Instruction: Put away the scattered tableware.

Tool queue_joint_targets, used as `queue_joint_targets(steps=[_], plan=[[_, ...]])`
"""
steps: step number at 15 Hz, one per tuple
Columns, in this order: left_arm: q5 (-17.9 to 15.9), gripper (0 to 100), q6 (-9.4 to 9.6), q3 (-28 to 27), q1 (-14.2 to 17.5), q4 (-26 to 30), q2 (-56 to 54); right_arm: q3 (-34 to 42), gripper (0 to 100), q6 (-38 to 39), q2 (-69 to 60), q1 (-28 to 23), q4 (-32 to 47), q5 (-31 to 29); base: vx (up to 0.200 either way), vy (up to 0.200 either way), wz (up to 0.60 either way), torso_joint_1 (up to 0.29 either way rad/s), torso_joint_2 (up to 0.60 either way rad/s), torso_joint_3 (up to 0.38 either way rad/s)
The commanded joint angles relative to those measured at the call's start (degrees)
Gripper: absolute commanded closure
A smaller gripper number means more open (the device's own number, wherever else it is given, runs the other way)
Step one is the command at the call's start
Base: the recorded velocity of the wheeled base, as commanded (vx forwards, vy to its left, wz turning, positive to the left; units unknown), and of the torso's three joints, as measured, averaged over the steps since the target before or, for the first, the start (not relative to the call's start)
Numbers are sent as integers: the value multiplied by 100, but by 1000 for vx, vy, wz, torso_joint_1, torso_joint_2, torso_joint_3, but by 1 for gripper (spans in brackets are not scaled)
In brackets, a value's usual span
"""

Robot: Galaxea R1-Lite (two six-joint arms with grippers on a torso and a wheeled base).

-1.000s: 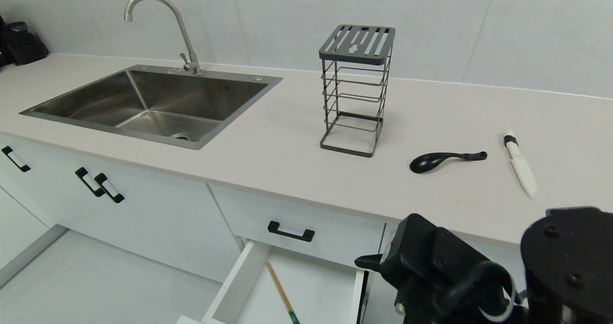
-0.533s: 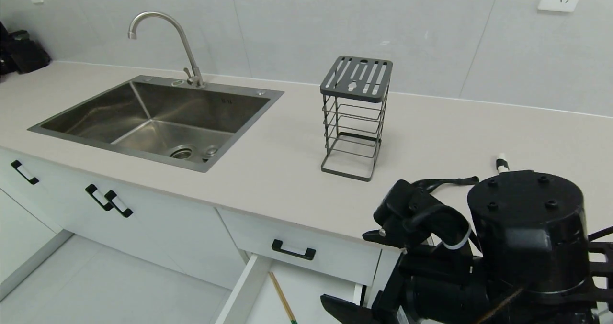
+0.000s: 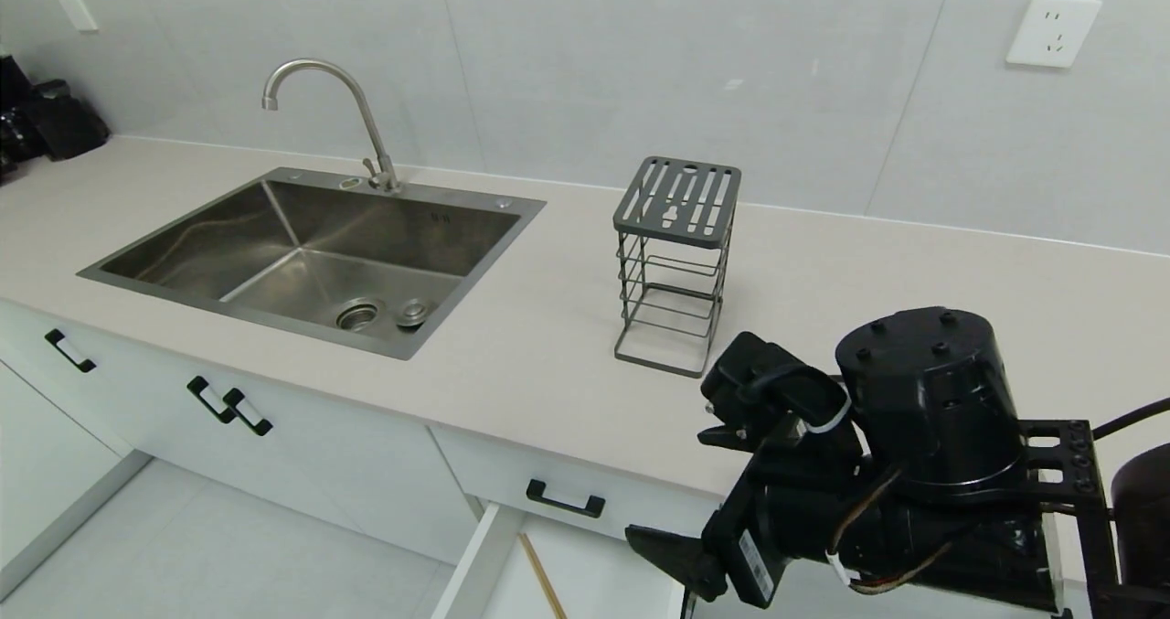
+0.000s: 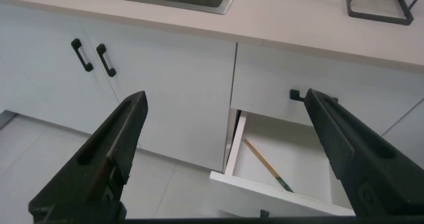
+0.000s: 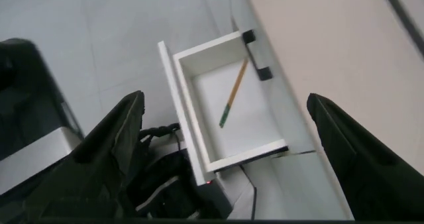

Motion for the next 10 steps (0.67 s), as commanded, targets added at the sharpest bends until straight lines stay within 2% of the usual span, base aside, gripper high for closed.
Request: queue_joint_targets(steps=[1, 3, 7, 8, 10], plan=[[3, 0, -4, 1, 0, -1, 0, 29, 0, -3, 87, -142, -43, -267, 0, 0, 0, 0, 0, 0], [3, 0, -4, 1, 0, -1, 0, 81, 0, -21, 192, -292, -333, -557, 0, 0, 0, 0, 0, 0], [3, 0, -4, 1, 0, -1, 0, 468, 0, -373, 149, -959, -676, -540, 0, 0, 0, 0, 0, 0], [3, 0, -4, 1, 0, -1, 0, 529, 0, -399, 131, -1012, -693, -522, 0, 0, 0, 0, 0, 0], [3, 0, -4, 1, 0, -1, 0, 837, 0, -794, -115, -1540, -755, -188, 0, 0, 0, 0, 0, 0]])
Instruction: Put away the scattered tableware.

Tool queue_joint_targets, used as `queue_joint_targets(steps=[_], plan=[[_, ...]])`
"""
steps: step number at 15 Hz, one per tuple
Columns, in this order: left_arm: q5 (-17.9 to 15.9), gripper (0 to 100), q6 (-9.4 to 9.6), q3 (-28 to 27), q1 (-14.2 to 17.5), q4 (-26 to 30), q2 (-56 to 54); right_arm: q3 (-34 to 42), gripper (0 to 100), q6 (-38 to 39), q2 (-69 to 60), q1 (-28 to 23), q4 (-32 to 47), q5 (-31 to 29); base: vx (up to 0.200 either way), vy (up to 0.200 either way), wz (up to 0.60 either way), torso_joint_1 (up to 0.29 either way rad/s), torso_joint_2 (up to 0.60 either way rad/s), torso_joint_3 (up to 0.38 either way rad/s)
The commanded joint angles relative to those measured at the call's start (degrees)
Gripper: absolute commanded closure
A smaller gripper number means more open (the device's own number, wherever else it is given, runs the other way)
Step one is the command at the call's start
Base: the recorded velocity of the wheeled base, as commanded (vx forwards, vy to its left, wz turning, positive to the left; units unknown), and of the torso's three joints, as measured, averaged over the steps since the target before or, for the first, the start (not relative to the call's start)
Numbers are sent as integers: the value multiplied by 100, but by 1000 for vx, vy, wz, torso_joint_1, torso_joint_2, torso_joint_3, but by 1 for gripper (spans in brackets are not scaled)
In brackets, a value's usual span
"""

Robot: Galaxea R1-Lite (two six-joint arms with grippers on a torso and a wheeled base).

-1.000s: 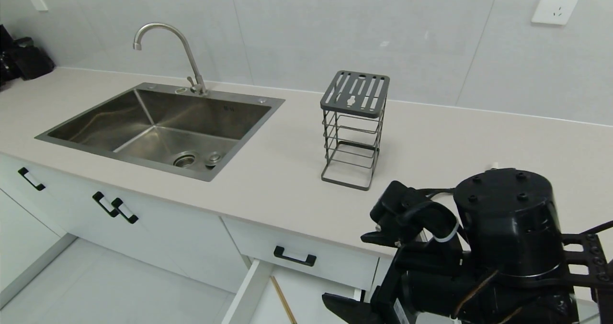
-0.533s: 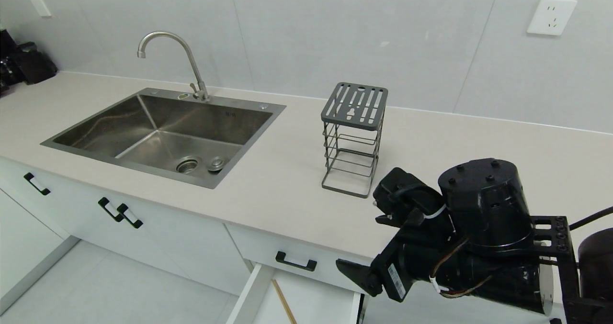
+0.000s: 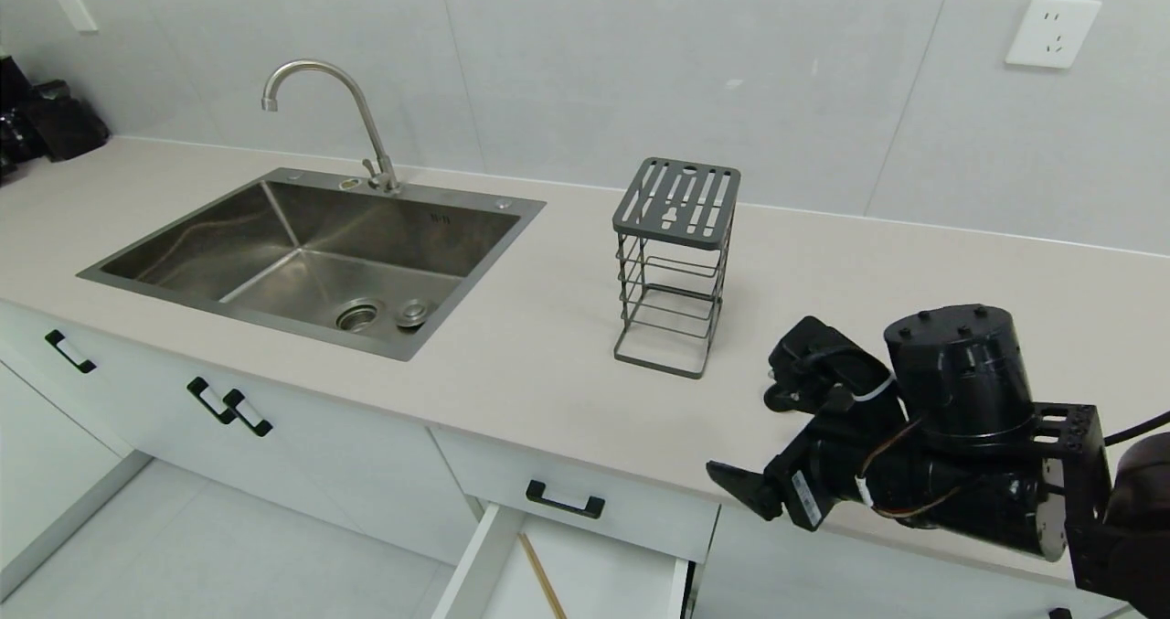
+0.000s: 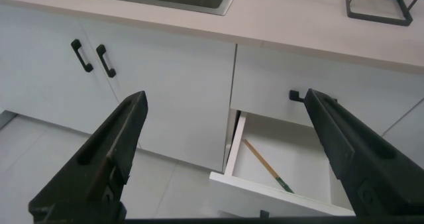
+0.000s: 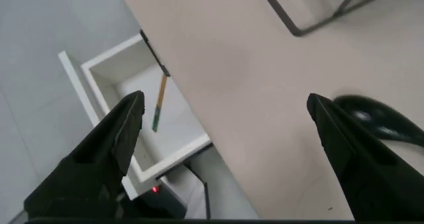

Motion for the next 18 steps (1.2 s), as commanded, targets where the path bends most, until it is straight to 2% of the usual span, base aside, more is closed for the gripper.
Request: queue_joint_targets(steps=[1, 5, 8, 11, 18], plan=[[2, 0, -1, 1, 0, -1, 0, 242, 0, -270, -319, -500, -39, 216, 0, 0, 0, 0, 0, 0], [2, 0, -1, 1, 0, -1, 0, 488, 0, -709, -460, -1265, -47, 594, 0, 0, 0, 0, 0, 0], [2, 0, -1, 1, 0, -1, 0, 479, 0, -1386, -301, -1950, -171, 1095, 0, 0, 0, 0, 0, 0], [2, 0, -1, 1, 0, -1, 0, 409, 0, -1439, 41, -2486, -206, 1437, 0, 0, 0, 0, 0, 0], [2, 0, -1, 1, 0, -1, 0, -118, 0, -1439, 912, -2627, -399, 1437, 0, 0, 0, 0, 0, 0]])
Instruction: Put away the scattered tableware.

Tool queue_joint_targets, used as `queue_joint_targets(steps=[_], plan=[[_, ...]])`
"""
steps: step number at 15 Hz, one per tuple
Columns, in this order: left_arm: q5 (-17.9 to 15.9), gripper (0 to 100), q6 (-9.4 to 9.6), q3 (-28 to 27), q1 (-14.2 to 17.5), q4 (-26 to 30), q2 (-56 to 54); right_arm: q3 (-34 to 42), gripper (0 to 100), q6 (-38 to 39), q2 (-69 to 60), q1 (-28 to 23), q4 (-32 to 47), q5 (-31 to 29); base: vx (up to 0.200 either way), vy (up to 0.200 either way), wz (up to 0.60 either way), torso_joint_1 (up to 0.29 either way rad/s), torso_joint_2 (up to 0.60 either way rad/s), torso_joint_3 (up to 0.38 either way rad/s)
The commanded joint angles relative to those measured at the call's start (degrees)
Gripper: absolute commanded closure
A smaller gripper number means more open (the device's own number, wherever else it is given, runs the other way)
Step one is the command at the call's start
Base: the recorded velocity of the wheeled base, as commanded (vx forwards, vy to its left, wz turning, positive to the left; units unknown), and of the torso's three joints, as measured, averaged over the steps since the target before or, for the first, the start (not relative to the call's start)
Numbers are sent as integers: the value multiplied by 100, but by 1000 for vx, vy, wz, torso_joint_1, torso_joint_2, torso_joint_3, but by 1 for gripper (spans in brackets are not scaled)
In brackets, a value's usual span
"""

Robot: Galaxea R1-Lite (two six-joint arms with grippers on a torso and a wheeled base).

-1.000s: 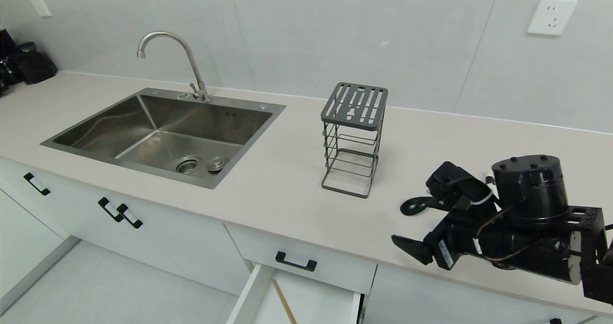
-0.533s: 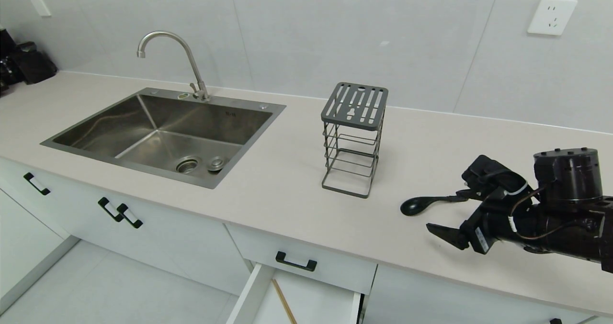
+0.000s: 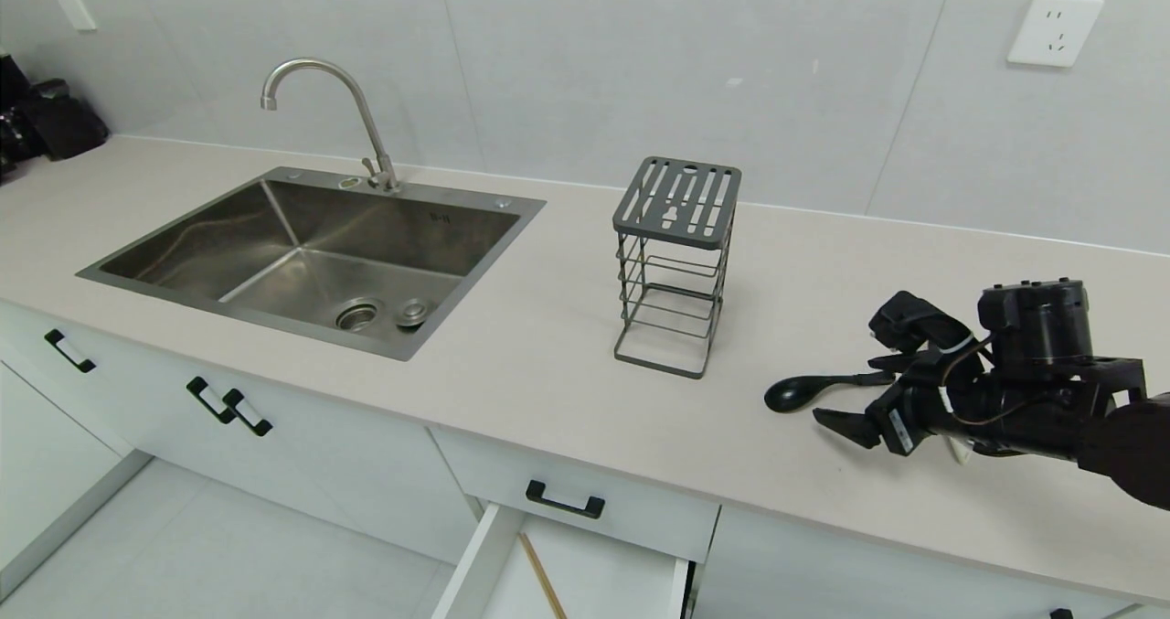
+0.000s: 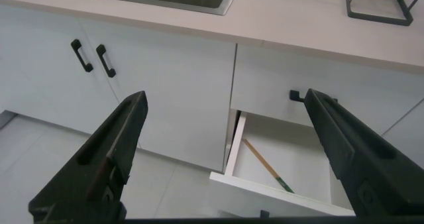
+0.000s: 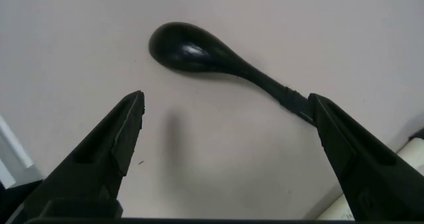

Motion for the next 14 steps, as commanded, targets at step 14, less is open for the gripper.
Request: queue_joint_targets(steps=[14], plan=[[2, 0, -4, 1, 0, -1, 0, -747, 0, 25, 1077, 48, -47, -58, 0, 0, 0, 0, 0, 0]])
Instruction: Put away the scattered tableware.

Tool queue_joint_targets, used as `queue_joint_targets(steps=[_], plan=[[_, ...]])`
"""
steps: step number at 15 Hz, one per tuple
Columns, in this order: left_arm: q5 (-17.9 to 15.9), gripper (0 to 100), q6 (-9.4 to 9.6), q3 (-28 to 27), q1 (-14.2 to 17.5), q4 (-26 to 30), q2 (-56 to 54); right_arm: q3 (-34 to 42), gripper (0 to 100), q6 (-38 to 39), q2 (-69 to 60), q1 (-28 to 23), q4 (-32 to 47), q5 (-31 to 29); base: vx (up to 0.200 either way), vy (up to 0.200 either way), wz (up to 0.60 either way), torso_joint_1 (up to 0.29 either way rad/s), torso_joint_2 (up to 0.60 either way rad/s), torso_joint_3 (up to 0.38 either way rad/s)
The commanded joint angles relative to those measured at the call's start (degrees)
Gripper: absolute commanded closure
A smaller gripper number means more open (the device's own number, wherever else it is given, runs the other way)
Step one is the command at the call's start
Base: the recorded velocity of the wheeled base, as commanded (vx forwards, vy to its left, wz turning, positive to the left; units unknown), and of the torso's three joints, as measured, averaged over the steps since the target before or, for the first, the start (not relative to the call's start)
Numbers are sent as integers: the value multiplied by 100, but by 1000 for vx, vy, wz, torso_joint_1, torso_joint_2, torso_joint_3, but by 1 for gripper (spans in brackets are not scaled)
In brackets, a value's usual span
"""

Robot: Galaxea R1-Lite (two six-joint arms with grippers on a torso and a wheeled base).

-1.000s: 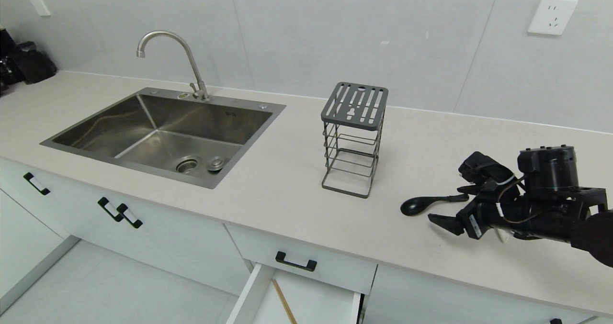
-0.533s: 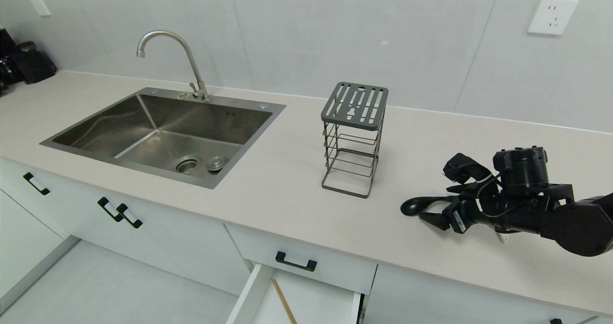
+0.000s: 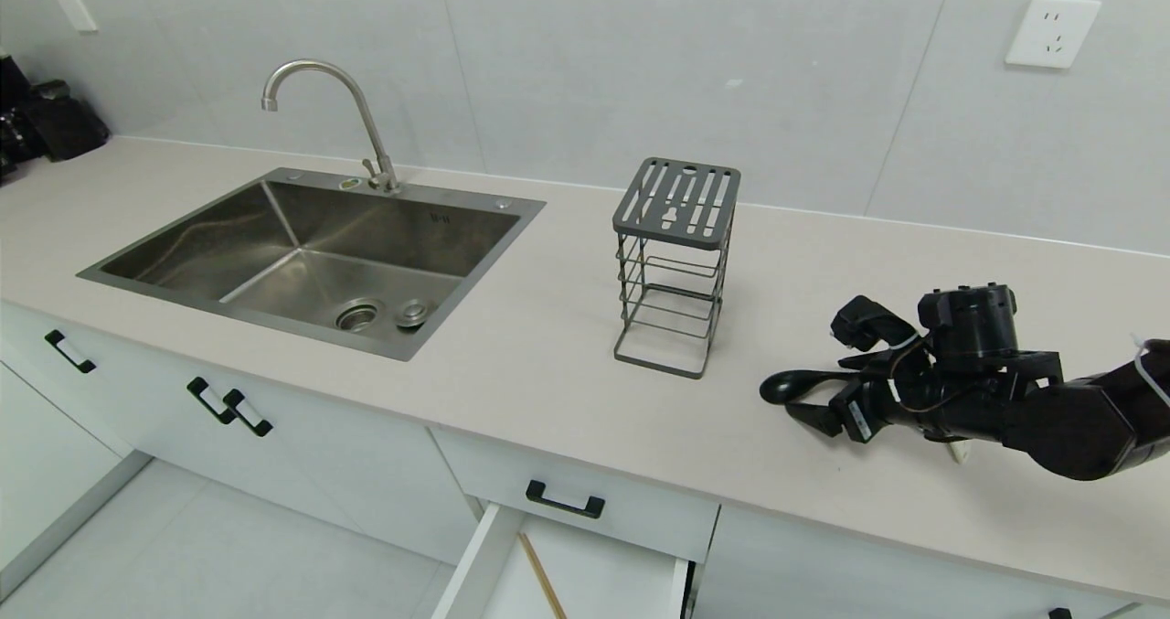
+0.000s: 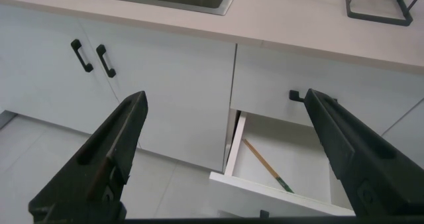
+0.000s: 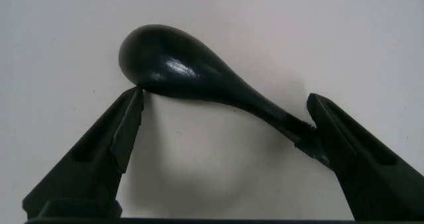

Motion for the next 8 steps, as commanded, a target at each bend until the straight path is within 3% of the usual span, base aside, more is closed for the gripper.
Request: queue_joint_targets(steps=[1, 2, 8], plan=[[3, 0, -4, 1, 0, -1, 0, -58, 0, 3, 113, 11, 21, -12, 0, 0, 0, 0, 0, 0], [3, 0, -4, 1, 0, -1, 0, -23, 100, 12, 122, 11, 13, -3, 0, 0, 0, 0, 0, 0], [3, 0, -4, 1, 0, -1, 0, 162, 100, 12, -80, 11, -31, -3, 0, 0, 0, 0, 0, 0]])
